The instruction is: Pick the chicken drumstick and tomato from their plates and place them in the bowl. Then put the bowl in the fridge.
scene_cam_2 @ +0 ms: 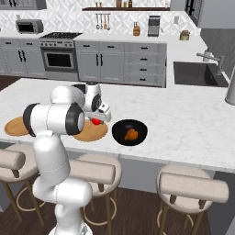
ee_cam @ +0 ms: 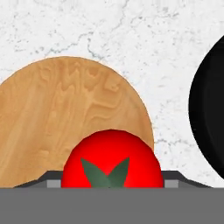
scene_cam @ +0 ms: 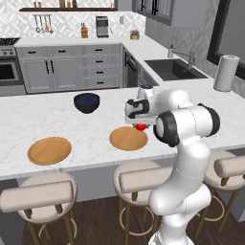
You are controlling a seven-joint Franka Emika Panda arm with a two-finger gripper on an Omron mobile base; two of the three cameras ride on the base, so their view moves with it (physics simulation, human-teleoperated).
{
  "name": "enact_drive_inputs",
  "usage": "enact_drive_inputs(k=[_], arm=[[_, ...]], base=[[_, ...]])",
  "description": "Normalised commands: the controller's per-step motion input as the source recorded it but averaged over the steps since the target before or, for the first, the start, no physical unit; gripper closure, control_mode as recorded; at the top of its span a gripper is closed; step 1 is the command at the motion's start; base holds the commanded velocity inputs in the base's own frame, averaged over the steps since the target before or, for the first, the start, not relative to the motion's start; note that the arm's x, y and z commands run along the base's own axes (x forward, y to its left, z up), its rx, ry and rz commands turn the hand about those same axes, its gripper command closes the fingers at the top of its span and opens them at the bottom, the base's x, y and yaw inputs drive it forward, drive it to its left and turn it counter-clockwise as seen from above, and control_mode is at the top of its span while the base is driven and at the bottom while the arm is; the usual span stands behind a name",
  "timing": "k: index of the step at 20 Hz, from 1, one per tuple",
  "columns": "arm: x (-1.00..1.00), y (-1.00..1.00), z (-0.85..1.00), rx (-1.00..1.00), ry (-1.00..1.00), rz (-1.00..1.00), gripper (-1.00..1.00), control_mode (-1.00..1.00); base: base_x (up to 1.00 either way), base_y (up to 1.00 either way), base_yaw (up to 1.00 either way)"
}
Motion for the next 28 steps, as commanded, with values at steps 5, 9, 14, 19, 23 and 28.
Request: enact_drive_inputs(k=[5,9,14,19,23,28], arm=[[-0.28,-0.94,0.66,0.0,0.0,-0.04,1.0,-1.0],[-0.36,-0.86,0.5,0.0,0.0,-0.08,1.0,-1.0],[-0.26,-0.78,-0.05,0.0,0.0,-0.03,1.0,-1.0],[0.0,-0.27,-0.7,-0.02,0.0,0.0,1.0,-1.0],[0.03,-0.13,-0.5,-0.01,0.0,0.0,1.0,-1.0],[0.02,-0.12,-0.12,0.0,0.0,0.0,1.0,-1.0]], base=[[0.0,0.0,0.0],[0.0,0.0,0.0],[0.0,0.0,0.0],[0.0,0.0,0.0],[0.0,0.0,0.0],[0.0,0.0,0.0]])
